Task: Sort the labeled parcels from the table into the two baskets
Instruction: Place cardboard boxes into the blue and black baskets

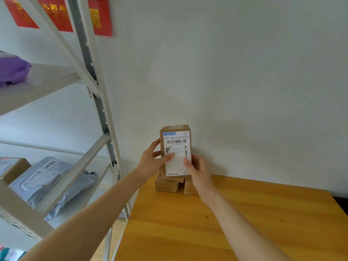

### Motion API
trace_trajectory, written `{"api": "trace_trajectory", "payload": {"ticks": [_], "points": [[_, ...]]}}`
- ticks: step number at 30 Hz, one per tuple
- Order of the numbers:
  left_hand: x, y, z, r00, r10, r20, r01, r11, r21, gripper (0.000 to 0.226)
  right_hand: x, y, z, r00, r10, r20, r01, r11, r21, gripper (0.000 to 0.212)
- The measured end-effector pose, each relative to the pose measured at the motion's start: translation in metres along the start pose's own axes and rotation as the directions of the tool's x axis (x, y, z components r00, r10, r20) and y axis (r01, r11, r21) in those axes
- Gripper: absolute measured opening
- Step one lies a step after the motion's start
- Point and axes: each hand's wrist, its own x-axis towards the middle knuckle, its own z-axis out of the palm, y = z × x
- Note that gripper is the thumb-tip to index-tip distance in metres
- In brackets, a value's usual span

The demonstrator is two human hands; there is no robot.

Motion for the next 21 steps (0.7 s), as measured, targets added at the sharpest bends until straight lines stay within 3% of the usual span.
{"api": "trace_trajectory", "payload": {"ticks": [3, 6, 11, 21], "points": [[-0.002, 0.0, -0.01, 1.0, -0.013, -0.004, 0.013, 1.0, 0.012, 0.05, 0.002, -0.003, 0.006, 0.998, -0.031, 0.059, 0.026, 0.997, 0.076, 0.037], [-0.002, 0.004, -0.022, 0.998, -0.058, 0.024, 0.058, 0.998, 0.013, 0.039, 0.005, -0.01, 0.009, 0.993, -0.058, 0.102, 0.049, 0.995, 0.088, 0.041], [-0.002, 0.009, -0.036, 0.997, -0.063, 0.036, 0.063, 0.998, -0.014, 0.04, 0.009, -0.017, 0.015, 0.991, -0.041, 0.129, 0.031, 0.997, 0.077, 0.053], [0.002, 0.009, -0.038, 0.989, -0.068, 0.132, 0.07, 0.997, -0.013, 0.045, 0.006, -0.017, 0.016, 0.998, -0.01, 0.058, 0.005, 0.997, 0.077, 0.053]]}}
